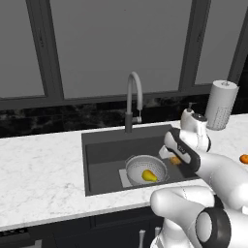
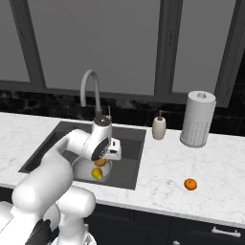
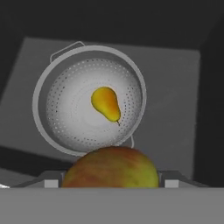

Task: Put the colander in the sink, put the pear, tangerine, apple in the colander, and turn on the sink faucet and pour water over the colander.

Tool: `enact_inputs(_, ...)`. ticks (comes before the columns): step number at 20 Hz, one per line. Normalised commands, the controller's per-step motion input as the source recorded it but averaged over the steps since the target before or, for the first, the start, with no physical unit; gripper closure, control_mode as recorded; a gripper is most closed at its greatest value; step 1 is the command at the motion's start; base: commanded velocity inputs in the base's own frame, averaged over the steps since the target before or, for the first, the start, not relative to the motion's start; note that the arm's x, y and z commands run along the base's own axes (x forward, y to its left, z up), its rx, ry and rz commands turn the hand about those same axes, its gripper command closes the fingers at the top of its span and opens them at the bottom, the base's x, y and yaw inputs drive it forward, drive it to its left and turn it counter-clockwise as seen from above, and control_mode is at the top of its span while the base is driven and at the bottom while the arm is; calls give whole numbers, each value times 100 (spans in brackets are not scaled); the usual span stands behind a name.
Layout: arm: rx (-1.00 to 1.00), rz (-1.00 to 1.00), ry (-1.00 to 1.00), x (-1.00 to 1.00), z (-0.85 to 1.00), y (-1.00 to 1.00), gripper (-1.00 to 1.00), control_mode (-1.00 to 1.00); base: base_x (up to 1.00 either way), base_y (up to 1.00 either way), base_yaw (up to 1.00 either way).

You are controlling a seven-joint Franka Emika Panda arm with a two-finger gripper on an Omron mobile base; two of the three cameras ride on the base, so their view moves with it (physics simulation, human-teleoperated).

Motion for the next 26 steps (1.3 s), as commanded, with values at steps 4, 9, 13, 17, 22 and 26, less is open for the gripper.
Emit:
enact_inputs(4, 13, 7, 0, 20, -13, 28, 100, -100, 0, 0, 0)
enact_inputs(9, 0, 0, 0, 30, -14, 43, 100, -100, 0, 0, 0)
enact_inputs(13, 0, 0, 0, 19, -22, 30, 100, -100, 0, 0, 0)
enact_inputs(17, 1, 0, 0, 3, -37, 19, 100, -100, 0, 0, 0)
enact_inputs(22, 2, 0, 0, 6, -29, 1, 100, -100, 0, 0, 0)
enact_inputs(26, 6, 0, 0, 1, -25, 0, 100, -100, 0, 0, 0)
